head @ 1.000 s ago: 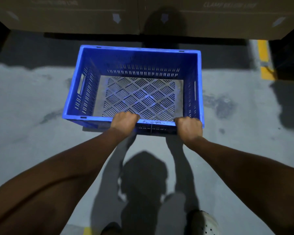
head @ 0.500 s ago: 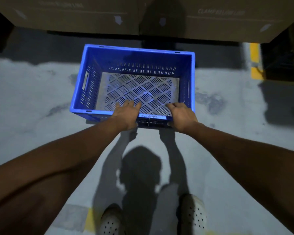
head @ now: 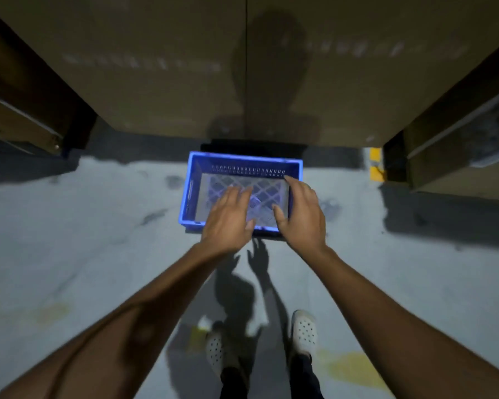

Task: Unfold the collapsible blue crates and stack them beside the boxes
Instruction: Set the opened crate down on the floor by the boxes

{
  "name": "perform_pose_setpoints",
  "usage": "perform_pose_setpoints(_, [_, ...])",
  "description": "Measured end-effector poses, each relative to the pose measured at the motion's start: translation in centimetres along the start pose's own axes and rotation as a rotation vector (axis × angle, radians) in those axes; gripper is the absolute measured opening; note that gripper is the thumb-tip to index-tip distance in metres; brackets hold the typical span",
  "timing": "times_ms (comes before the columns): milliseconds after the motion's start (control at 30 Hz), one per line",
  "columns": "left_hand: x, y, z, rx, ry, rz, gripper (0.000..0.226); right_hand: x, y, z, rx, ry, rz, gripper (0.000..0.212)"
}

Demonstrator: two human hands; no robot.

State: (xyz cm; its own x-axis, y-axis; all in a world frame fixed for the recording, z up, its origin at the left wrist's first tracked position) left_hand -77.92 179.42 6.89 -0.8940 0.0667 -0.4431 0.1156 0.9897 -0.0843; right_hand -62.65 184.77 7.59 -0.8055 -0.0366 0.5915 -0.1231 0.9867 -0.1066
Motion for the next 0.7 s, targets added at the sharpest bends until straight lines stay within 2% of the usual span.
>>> perform_pose_setpoints(133, [-6.2, -3.6, -11.0, -0.206, -0.143, -0.021, 0.068, 8.1, -4.6, -9.3, -0.104, 0.106, 0.004, 0.060])
perform_pose_setpoints(300, [-11.8, -8.5, -21.6, -0.394, -0.195, 0.038, 0.063, 15.1, -10.8, -18.1, -0.220, 0.180, -0.037, 0.059])
perform_pose_setpoints(467, [-14.4, -13.4, -26.9, -0.510, -0.195, 0.074, 0.058, 19.1, -15.7, -22.6, -0.307, 0.209, -0.107, 0.055])
perform_pose_setpoints(700, [-16.9, -16.2, -30.1, -0.587, -0.137, 0.117, 0.056, 20.7, -19.0, -25.9, -0.313, 0.207, -0.186, 0.052])
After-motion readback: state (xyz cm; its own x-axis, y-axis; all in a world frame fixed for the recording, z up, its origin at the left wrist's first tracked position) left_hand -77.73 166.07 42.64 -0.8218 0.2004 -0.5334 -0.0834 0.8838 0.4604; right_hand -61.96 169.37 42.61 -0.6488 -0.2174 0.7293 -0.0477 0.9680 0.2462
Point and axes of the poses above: each hand's wrist, its own y-axis towards the middle knuckle, its own z-axis out of the palm, x = y × z, the point moved 4 cm from there along y, towards the middle knuckle, and after that the axes turned 14 degrees about z, right-handed, at the moved point
